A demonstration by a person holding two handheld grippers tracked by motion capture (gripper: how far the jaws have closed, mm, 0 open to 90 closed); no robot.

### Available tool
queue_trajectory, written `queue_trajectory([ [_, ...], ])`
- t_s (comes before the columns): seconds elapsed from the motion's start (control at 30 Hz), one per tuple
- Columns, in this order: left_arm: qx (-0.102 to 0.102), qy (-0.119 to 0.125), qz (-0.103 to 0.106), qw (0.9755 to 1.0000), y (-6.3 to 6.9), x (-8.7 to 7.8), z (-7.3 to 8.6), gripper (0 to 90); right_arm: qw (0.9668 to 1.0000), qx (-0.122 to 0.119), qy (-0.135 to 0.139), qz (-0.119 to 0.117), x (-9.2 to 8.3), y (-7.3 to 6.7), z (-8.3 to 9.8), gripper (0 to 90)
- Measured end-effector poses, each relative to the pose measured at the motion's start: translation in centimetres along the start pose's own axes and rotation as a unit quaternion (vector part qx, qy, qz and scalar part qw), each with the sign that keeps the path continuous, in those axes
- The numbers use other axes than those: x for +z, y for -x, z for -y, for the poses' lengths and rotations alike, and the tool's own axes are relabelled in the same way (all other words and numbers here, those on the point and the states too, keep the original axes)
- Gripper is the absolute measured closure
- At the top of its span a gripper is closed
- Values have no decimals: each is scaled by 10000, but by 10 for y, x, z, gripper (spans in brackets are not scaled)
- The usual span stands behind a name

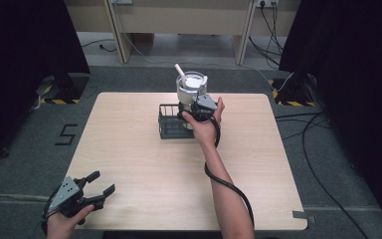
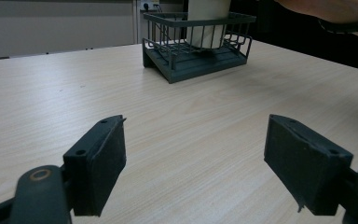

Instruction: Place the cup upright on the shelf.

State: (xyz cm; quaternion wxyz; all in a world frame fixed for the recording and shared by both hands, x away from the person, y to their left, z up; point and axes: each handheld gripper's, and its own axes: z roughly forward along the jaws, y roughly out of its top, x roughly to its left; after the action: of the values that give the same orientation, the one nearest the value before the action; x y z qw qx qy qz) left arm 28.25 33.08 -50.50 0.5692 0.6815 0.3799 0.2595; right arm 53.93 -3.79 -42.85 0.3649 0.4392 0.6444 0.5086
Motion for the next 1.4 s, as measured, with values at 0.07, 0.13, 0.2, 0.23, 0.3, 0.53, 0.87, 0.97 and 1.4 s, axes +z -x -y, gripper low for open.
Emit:
queue_trajectory([
  [0.07, 1, 0, 0, 10000, 0, 0, 0, 199, 10000, 17, -7, -17, -2, 0, 0, 3],
  [0.13, 3, 1, 0, 10000, 0, 0, 0, 199, 10000, -17, -3, -23, -5, 0, 0, 3],
  [0.2, 2, 0, -2, 10000, 0, 0, 0, 199, 10000, 9, -19, -68, -10, -1, 0, 3],
  [0.23, 3, 3, -4, 10000, 0, 0, 0, 199, 10000, 8, -34, -62, -11, -1, 1, 3],
  [0.3, 7, 4, -5, 10000, 0, 0, 0, 199, 10000, 3, -31, -74, -15, -1, 1, 4],
  [0.53, 9, 5, -8, 10000, 0, 0, 0, 199, 9999, 41, -13, -99, -25, 1, 1, 6],
  [0.87, -1, 3, -18, 10000, 0, 0, 0, 199, 9999, 61, -63, -148, -39, 5, 2, 17],
  [0.97, 2, 3, -17, 10000, 0, 0, 0, 199, 9997, 120, -63, -192, -44, 7, 3, 24],
  [1.4, 15, -4, -31, 10000, 1, 0, 0, 199, 9997, 161, -120, -164, -73, 24, 9, 44],
])
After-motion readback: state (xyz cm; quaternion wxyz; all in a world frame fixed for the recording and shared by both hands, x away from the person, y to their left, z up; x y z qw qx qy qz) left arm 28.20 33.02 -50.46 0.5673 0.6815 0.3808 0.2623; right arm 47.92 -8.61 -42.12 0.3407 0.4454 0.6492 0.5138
